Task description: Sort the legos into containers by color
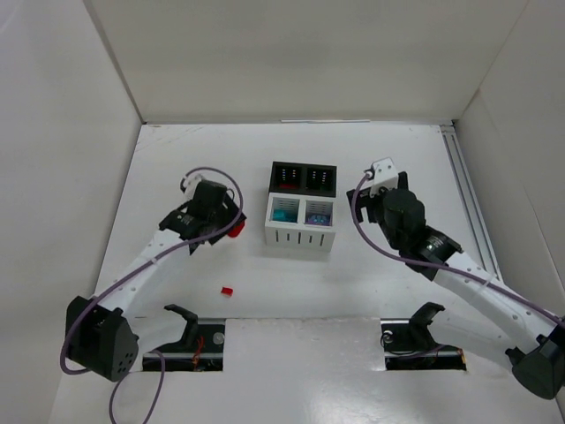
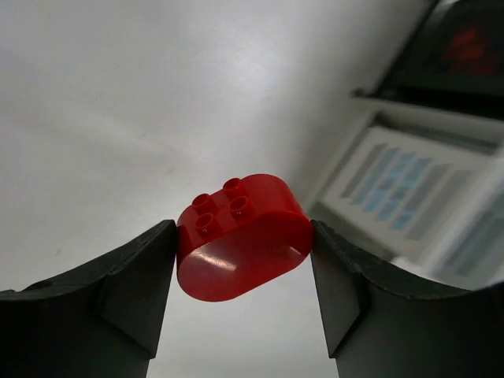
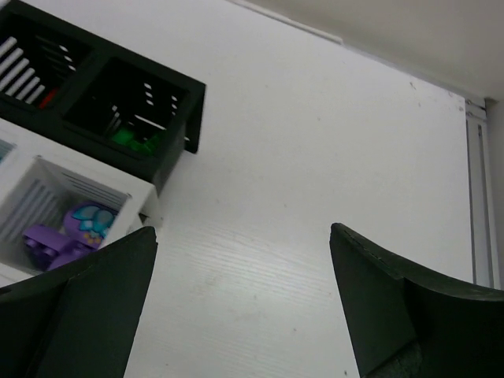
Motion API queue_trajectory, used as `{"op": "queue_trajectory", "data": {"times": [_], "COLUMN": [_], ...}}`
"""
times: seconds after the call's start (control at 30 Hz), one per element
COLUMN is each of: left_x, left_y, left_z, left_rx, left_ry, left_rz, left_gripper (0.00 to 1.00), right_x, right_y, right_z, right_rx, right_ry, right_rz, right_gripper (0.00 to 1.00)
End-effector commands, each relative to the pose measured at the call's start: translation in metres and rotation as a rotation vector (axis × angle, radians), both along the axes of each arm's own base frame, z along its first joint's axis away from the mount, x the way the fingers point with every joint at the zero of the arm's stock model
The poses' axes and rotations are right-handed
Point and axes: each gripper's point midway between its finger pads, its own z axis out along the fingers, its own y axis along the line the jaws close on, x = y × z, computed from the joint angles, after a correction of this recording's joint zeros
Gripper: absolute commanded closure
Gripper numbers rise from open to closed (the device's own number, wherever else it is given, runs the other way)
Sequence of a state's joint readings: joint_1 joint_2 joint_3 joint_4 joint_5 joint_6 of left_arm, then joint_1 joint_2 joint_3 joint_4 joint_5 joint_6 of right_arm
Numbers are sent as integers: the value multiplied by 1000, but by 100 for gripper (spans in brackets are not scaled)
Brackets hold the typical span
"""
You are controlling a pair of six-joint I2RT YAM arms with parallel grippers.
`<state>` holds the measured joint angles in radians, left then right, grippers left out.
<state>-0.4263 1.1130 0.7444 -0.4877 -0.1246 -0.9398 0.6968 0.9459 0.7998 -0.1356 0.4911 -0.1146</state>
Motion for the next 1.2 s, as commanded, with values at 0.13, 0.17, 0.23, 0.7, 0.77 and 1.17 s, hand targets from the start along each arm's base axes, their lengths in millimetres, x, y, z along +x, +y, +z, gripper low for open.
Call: {"op": "queue_trajectory", "data": {"times": [0.13, 0.17, 0.23, 0.7, 0.77, 1.17], "left_x": [101, 108, 131, 190, 189, 152], "left_y": [-46, -52, -72, -143, -140, -143], "left_z": [137, 139, 145, 119, 118, 162], "left_rx": [-28, -18, -10, 69, 79, 68], "left_ry": [-398, -401, -408, -319, -312, -388], "left_rz": [-154, -175, -229, -351, -345, -393], "left_gripper": [60, 60, 60, 58, 44, 1], "right_x": [-7, -6, -8, -3, -2, 2], "right_y": [-47, -54, -63, -102, -102, -43], "right_z": [-19, -20, -21, -41, -42, -16], "right_rx": [-13, -18, -16, -74, -84, -140], "right_ry": [62, 70, 69, 144, 147, 32], "right_rz": [-116, -139, -160, -251, -235, 170], "right_gripper": [4, 4, 2, 1, 1, 1]}}
